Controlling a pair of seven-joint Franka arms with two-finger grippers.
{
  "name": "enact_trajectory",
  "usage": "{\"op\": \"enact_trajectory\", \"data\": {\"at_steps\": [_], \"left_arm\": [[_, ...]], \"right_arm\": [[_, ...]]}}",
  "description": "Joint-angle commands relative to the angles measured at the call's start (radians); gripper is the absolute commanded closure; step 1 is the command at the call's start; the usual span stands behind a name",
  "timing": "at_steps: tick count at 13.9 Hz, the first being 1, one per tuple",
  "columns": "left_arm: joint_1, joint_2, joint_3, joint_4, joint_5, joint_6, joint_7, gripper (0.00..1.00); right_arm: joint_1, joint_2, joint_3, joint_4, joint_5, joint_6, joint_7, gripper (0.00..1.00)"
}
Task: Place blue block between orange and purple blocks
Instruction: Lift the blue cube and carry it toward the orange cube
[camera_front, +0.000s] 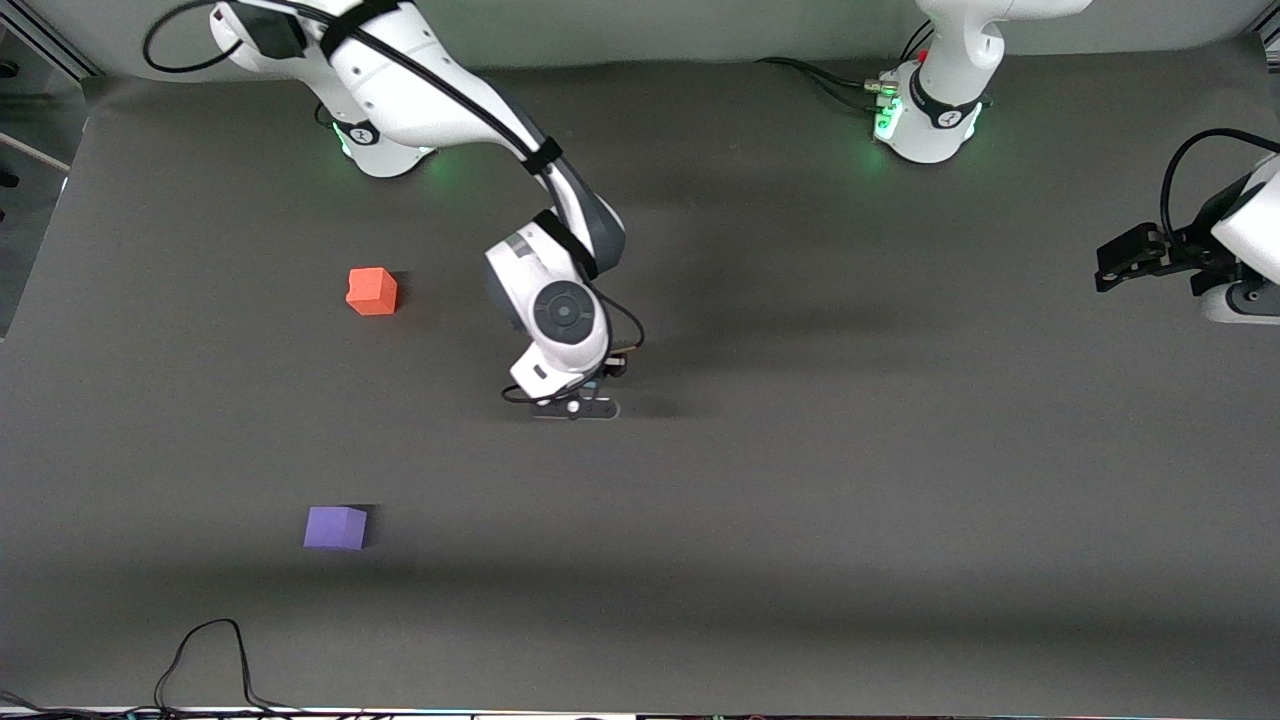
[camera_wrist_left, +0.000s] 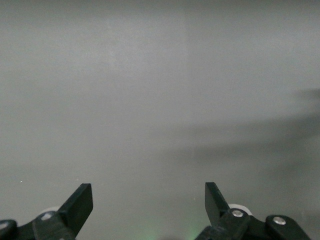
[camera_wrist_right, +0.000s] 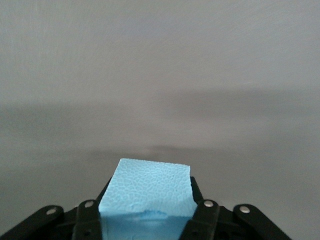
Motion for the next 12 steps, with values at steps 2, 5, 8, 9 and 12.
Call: {"op": "enact_trajectory", "data": {"at_steps": [2,5,8,9,12], "left_arm": [[-0.014,0.003,0.010,0.013,-0.008,0.002,-0.007,0.00],[-0.017,0.003,0.008,0.013,-0.008,0.002,-0.007,0.00],[-0.017,0.003,0.008,0.013,-0.008,0.002,-0.007,0.00],[-0.017,0.003,0.008,0.013,-0.008,0.002,-0.007,0.00],[-0.015,0.003,0.008,0.013,-0.008,0.004,-0.007,0.00]], "right_arm": [[-0.138,-0.138,0.006,0.118,0.065,-0.286,-0.166,0.80],[-0.264,-0.266,0.006,0.113,0.070,-0.406,-0.285,0.74],[-0.385,-0.363,-0.001,0.074,0.073,-0.486,-0.445,0.73],[-0.402,-0.385,-0.014,0.036,0.073,-0.486,-0.495,0.73],[-0.400,-0.467,-0.110,-0.179,0.071,-0.375,-0.649,0.73]]}}
